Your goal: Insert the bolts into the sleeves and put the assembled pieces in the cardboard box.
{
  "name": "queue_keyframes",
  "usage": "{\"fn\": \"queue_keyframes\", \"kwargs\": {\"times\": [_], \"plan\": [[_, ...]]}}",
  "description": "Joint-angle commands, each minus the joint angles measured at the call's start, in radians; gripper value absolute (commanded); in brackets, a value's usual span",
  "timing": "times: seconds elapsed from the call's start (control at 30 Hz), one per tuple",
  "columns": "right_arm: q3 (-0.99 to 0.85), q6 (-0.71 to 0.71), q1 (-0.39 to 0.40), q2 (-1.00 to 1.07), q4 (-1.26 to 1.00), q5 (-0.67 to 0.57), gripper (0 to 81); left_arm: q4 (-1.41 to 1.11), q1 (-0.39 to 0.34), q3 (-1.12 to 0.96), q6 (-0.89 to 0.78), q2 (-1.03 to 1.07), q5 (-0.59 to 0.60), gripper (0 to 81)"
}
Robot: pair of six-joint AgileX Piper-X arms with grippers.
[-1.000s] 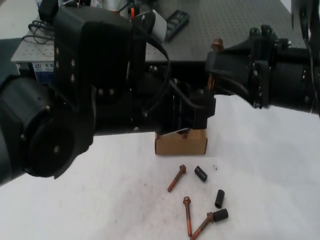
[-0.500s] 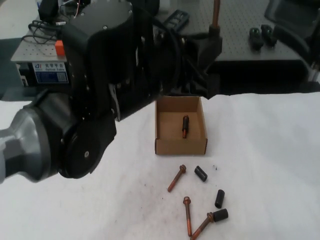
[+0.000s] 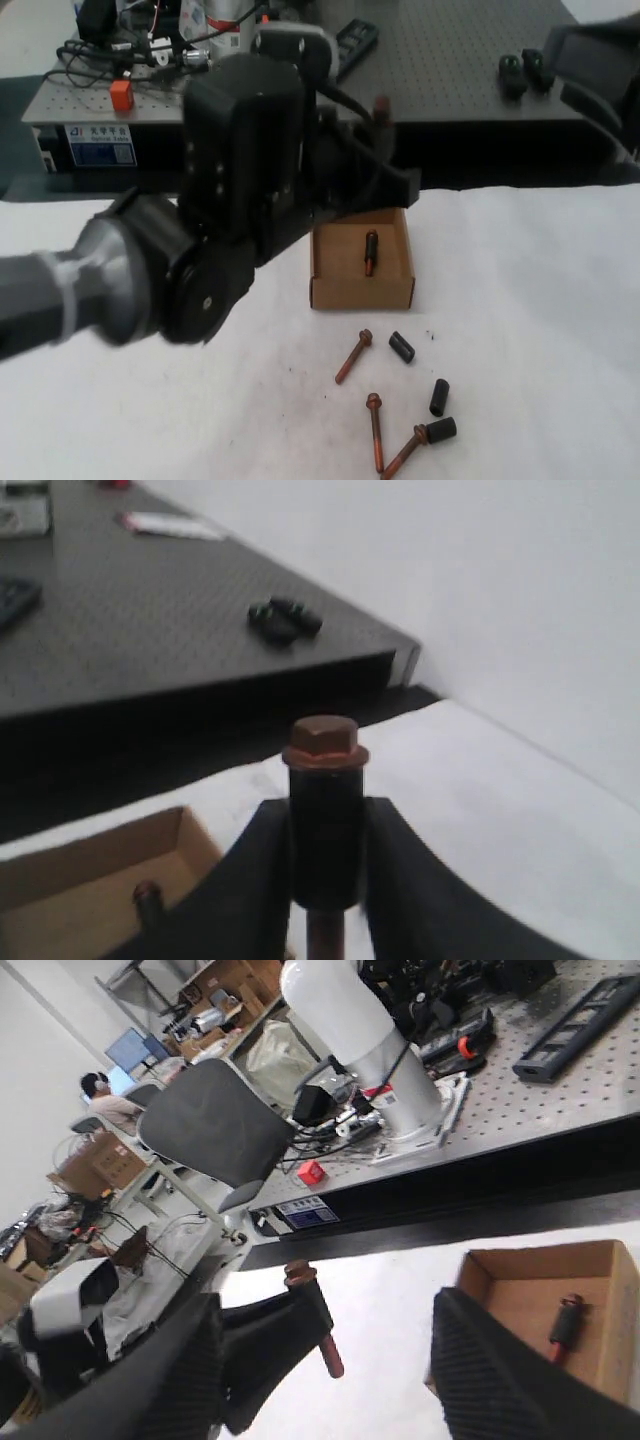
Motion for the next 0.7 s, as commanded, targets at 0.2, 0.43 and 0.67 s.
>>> {"fn": "queue_keyframes", "kwargs": {"times": [0.2,0.43,0.67], "plan": [[-0.002,-0.064,-0.01,-0.001,0.123,0.074,44.9,0.265,0.025,-0.314,-0.029,0.221,-0.012,0.6],[-0.002,-0.064,-0.01,-0.001,0.14,0.09,44.9,0.584,0.033,-0.695,0.039,0.515,-0.012,0.6],[-0.002,-0.086,-0.01,-0.001,0.145,0.1,44.9,0.729,0.036,-0.861,0.044,0.671,-0.012,0.6]]}}
